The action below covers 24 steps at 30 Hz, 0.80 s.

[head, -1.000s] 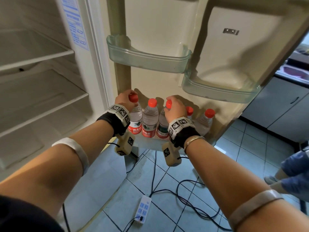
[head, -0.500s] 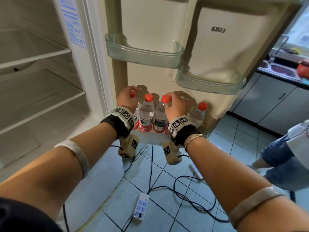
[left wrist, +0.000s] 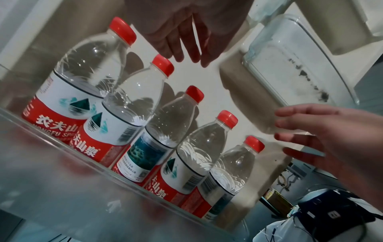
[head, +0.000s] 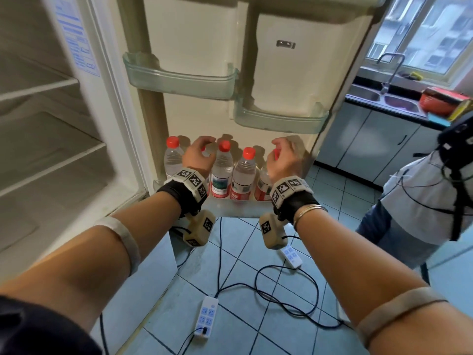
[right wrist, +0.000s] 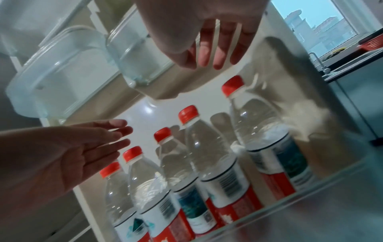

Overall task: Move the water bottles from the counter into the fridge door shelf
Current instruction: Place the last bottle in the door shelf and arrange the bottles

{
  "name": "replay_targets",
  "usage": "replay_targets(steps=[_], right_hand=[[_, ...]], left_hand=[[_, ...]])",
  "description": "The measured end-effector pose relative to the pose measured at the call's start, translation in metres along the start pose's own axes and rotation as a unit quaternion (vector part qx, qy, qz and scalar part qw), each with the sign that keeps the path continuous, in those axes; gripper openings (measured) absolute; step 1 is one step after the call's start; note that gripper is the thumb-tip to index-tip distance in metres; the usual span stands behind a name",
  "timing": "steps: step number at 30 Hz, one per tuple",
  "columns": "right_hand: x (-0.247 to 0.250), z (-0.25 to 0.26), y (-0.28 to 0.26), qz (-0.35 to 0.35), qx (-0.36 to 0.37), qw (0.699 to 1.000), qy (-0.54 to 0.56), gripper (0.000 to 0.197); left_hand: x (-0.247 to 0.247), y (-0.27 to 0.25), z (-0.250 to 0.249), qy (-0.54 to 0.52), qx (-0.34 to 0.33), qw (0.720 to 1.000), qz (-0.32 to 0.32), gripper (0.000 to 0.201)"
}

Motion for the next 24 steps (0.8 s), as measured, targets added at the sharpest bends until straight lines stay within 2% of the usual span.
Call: replay_targets(steps=[6, 10, 15, 24], right_hand=[[0.057, -0.055, 0.024, -0.036, -0.081, 0.995, -0.038, 0.033], [0.080, -0.084, 0.043, -0.047, -0.111, 0.993, -0.017, 0.046], [0.067, -0.098, 0.066, 0.038, -0.139, 0.989, 0.043, 0.070], [0.054, -0.091, 0.059, 0.049, -0.161, 0.982, 0.081, 0.074]], left_hand=[[-0.030, -0.007, -0.008, -0.005, 0.014, 0.999, -0.036, 0.032], [-0.048, -0.018, -0.024, 0.017, 0.008, 0.997, -0.069, 0.033], [-0.053, -0.033, -0.030, 0.051, 0.016, 0.993, -0.106, 0.036], [-0.046, -0.063, -0.010, 0.069, 0.083, 0.987, -0.116, 0.033]])
Point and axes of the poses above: each hand's wrist, its own y-axis towards the middle knuckle, its own x-axis out of the back of the hand, z = x × y, the point moved 9 cm from there along y, towards the middle knuckle, and after that the axes turned 10 degrees about y, right-handed, at the moved point
